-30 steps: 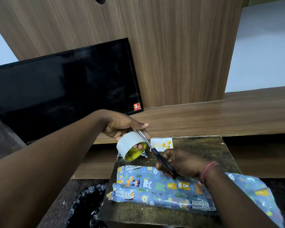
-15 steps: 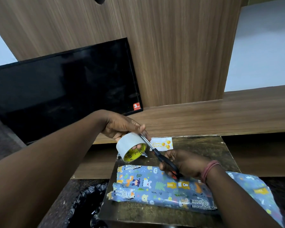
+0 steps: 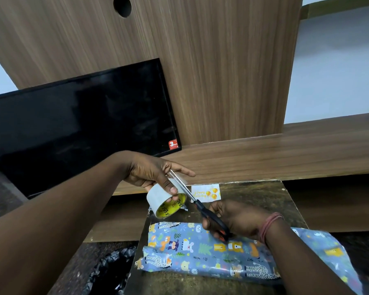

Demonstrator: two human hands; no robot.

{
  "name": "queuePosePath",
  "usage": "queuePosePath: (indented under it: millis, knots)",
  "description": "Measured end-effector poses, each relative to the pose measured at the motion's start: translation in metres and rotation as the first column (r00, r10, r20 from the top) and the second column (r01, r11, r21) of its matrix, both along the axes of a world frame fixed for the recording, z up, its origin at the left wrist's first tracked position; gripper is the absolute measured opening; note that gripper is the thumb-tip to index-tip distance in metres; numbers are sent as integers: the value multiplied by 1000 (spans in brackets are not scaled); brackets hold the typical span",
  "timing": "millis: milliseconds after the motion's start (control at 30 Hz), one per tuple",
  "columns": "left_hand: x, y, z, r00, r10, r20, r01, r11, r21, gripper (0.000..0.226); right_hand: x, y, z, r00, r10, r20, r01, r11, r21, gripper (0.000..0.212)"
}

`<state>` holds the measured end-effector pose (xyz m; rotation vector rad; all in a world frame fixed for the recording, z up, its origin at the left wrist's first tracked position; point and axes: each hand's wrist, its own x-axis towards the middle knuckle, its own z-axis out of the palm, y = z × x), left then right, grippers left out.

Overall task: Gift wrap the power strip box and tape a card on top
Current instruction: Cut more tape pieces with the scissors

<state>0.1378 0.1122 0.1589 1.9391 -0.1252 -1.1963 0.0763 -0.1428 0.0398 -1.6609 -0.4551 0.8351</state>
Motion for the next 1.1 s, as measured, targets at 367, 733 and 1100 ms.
queuePosePath:
  millis: [367,733,1100]
  knots:
    - [-2,6,-5,993,114,-9,-114,993,9,95,0,5,-12,999,8,-51,-5,998,61,21]
    - [-5,9,-14,992,125,23,-125,992,8,79,6,6,-17,1000,4,-25,-4,1000,14,14]
    - [-11,1,-9,998,60,31,-60,998,-12,63,5,4,-13,999,-35,11,34,999,36,13]
